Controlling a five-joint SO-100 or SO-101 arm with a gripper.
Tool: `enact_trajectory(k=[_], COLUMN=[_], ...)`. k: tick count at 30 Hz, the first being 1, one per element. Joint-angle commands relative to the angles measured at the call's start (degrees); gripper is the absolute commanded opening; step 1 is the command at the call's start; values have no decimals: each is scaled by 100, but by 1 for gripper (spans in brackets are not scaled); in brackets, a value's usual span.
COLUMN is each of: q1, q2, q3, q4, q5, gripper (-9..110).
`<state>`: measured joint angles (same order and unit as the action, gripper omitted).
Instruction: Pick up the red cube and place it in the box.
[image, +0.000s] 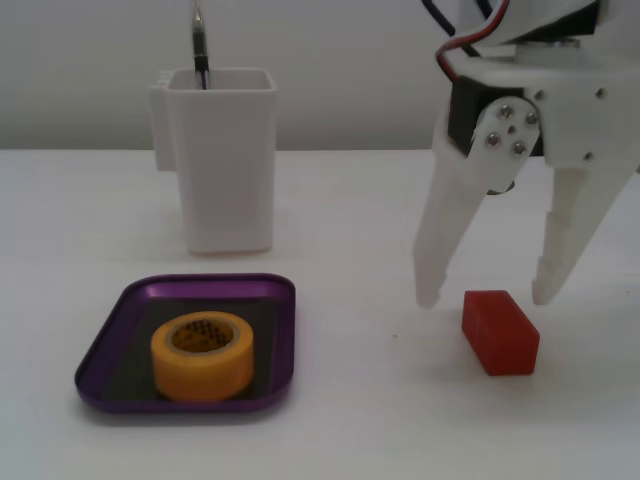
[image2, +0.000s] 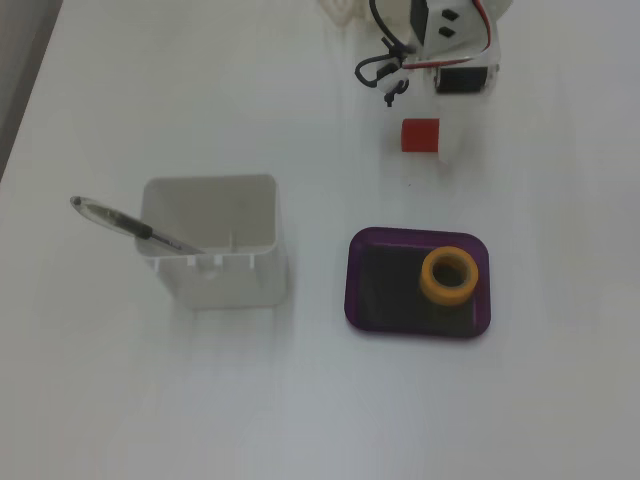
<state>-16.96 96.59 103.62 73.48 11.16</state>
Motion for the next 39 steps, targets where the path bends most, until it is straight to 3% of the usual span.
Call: enact_trajectory(k=[1, 12, 20, 23, 28, 39], q1=[-53, 9, 18, 18, 26, 527], q2=[-229, -563, -563, -571, -563, -44], q3=[-334, 35, 721, 800, 782, -369], q4=[158, 62, -765, -976, -1151, -1090], q5=[185, 149, 114, 114, 149, -53], gripper=[30, 30, 30, 24, -2, -1])
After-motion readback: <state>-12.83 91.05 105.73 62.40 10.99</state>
